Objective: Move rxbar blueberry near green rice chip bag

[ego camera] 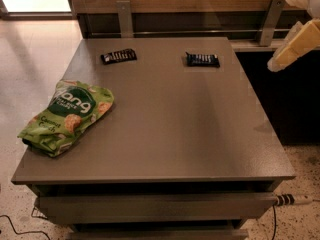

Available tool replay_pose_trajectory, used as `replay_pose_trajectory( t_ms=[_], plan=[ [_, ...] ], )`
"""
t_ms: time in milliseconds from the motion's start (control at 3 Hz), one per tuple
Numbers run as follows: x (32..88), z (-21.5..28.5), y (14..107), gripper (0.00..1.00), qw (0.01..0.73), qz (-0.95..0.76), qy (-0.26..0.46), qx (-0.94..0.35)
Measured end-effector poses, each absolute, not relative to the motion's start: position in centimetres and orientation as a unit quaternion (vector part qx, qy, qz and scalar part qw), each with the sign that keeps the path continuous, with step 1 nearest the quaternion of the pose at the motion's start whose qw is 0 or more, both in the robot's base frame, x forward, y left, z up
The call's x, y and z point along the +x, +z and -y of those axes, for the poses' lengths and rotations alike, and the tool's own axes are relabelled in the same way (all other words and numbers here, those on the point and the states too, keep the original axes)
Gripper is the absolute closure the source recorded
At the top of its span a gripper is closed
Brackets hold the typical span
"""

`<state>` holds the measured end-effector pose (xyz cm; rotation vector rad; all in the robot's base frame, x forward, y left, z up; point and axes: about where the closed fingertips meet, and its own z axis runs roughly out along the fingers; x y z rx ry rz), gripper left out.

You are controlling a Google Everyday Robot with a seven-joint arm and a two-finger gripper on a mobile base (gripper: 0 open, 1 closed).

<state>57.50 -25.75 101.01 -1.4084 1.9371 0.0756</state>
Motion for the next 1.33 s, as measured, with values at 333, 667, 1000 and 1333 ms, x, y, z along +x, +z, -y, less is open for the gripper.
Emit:
replay_pose_trajectory(
  t_ms=[333,667,1000,1333],
  plan=[
    [59.0,26.8,99.2,0.00,0.386,-0.762,0.048,-0.518],
    [61.9,27.8,98.1,0.00,0.427,-0.752,0.093,-0.493],
    [61.9,27.8,98.1,0.00,0.427,-0.752,0.093,-0.494],
    [63.2,27.1,96.8,0.00,0.423,-0.756,0.096,-0.491]
  ],
)
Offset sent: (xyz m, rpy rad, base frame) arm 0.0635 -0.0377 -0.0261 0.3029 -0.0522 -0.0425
